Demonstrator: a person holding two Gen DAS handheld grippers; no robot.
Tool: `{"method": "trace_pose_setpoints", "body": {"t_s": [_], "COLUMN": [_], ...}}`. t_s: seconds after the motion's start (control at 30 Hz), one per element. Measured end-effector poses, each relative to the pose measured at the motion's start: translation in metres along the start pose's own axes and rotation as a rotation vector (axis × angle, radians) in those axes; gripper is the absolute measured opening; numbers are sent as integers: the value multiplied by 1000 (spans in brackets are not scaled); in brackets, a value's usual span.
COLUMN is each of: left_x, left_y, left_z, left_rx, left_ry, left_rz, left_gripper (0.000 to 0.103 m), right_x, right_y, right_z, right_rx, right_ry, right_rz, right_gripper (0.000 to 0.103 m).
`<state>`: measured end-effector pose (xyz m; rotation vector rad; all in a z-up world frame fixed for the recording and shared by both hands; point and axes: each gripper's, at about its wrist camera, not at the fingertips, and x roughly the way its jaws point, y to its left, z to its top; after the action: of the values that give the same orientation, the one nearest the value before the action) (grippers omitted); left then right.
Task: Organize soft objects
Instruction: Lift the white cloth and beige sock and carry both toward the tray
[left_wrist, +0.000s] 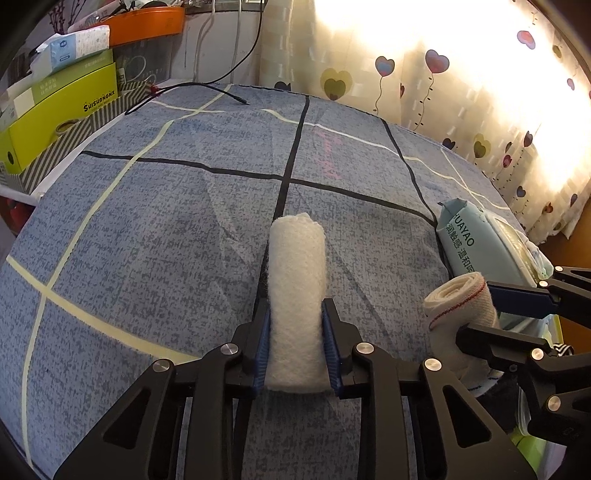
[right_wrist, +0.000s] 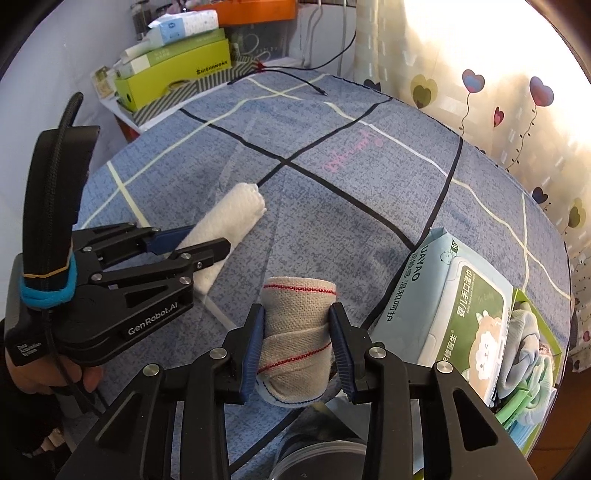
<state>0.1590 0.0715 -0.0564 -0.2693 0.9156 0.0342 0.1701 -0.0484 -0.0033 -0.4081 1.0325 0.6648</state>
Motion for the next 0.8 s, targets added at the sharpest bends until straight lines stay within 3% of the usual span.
{"method": "trace_pose_setpoints", "body": {"t_s": [0.27, 0.8], "left_x": [-16, -85], "left_y": [-2, -7], "left_z": [-4, -27], "left_rx": [-7, -41], "left_ry": [-20, -126], "left_rz": [4, -21], "left_gripper": [26, 26], "right_x": [-15, -65], "right_y": [6, 24], "right_z": [-2, -28], "right_rx": [5, 44], "right_ry": [-47, -171], "right_rz": [23, 77], "right_gripper": [34, 34]}}
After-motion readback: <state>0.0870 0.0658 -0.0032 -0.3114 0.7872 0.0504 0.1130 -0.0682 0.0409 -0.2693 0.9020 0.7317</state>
